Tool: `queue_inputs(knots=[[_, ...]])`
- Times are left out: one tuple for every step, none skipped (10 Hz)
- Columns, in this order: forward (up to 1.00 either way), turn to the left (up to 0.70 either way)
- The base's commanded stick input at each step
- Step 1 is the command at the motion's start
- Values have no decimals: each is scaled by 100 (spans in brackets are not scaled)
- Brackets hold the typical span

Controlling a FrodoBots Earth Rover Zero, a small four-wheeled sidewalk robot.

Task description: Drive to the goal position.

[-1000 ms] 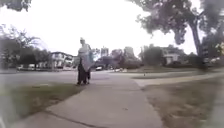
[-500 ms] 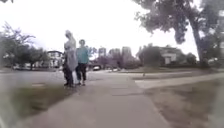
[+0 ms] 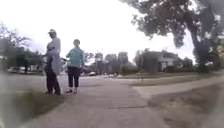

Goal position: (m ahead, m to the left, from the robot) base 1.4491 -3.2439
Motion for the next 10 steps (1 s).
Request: queue_inputs(knots=[[100,0],[100,0],[100,0],[100,-25],[100,-37],[100,-40],[100,-40],[100,-40],[100,-40],[100,-40]])
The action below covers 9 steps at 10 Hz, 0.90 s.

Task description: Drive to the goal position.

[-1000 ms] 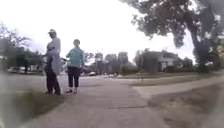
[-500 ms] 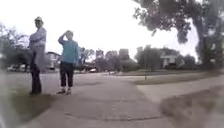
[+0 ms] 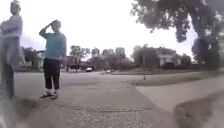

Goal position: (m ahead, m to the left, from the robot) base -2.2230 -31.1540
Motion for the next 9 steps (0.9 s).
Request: queue_inputs(knots=[[100,-40],[100,-40],[100,-40],[100,-40],[100,-40],[100,-40],[100,-40],[100,-40],[100,-40]])
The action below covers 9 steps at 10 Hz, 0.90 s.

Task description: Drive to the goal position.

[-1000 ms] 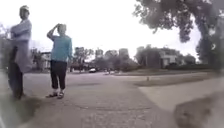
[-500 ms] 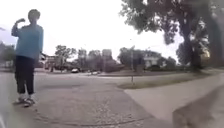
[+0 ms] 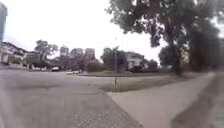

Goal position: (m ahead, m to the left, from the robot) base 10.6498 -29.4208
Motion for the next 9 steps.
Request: queue_inputs(knots=[[100,-40],[100,-40],[100,-40],[100,-40],[100,-40],[100,-40],[100,-40],[100,-40],[100,-40]])
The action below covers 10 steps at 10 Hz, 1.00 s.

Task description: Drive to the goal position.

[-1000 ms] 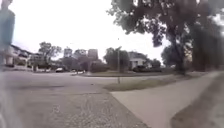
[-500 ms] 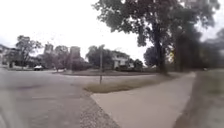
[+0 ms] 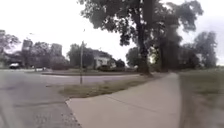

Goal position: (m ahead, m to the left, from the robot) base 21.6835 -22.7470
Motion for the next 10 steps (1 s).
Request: queue_inputs(knots=[[100,-40],[100,-40],[100,-40],[100,-40],[100,-40],[100,-40],[100,-40],[100,-40],[100,-40],[100,-40]])
